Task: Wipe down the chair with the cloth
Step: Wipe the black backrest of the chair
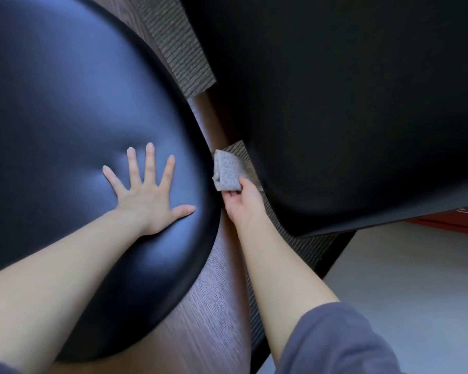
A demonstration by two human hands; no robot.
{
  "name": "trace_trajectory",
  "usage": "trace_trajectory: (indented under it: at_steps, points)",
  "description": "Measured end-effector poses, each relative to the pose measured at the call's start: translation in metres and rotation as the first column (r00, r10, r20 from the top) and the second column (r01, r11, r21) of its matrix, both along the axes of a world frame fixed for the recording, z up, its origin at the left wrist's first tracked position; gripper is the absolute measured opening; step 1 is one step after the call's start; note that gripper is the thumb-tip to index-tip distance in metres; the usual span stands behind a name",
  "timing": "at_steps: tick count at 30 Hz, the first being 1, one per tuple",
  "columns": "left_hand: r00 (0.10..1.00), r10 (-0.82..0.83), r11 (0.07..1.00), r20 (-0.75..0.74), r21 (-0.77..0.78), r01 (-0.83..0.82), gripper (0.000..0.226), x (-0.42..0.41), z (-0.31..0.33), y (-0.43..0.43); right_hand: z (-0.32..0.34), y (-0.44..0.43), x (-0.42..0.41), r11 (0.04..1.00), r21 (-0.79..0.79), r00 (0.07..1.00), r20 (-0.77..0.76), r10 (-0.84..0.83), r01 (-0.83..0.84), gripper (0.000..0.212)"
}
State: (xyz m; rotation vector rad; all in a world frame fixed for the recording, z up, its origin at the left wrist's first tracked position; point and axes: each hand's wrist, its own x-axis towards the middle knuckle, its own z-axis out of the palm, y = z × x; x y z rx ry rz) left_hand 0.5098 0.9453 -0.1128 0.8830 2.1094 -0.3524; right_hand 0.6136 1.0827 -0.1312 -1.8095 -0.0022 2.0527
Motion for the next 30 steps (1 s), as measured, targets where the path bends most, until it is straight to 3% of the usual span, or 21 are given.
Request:
trace_trajectory:
  at_steps: [7, 11, 18, 27, 30]
  points:
    - [1.000, 0.007, 1.000, 0.031, -0.026, -0.006, 0.105, -0.001, 0.000, 0.001, 0.000, 0.009, -0.010, 0.970, 0.101, 0.955, -0.224, -0.194, 0.221, 0.042]
    - [0.999, 0.005, 1.000, 0.039, -0.029, -0.004, 0.104, -0.001, 0.002, 0.001, 0.003, 0.013, -0.018, 0.945, 0.110, 0.915, -0.306, -0.262, 0.307, 0.027]
    - [0.999, 0.006, 0.999, 0.047, -0.032, -0.004, 0.104, -0.002, 0.002, 0.001, -0.004, 0.012, -0.016, 0.956, 0.085, 0.920, -0.310, -0.241, 0.279, 0.032]
    - [0.999, 0.018, 0.997, 0.051, -0.072, -0.015, 0.110, 0.000, 0.008, 0.005, 0.012, -0.010, 0.057, 0.944, 0.064, 0.926, -0.227, -0.302, 0.324, 0.030]
    - [0.999, 0.023, 0.995, 0.049, -0.094, -0.018, 0.110, 0.000, 0.010, 0.007, 0.021, -0.019, 0.078, 0.933, 0.092, 0.926, -0.190, -0.327, 0.349, 0.039]
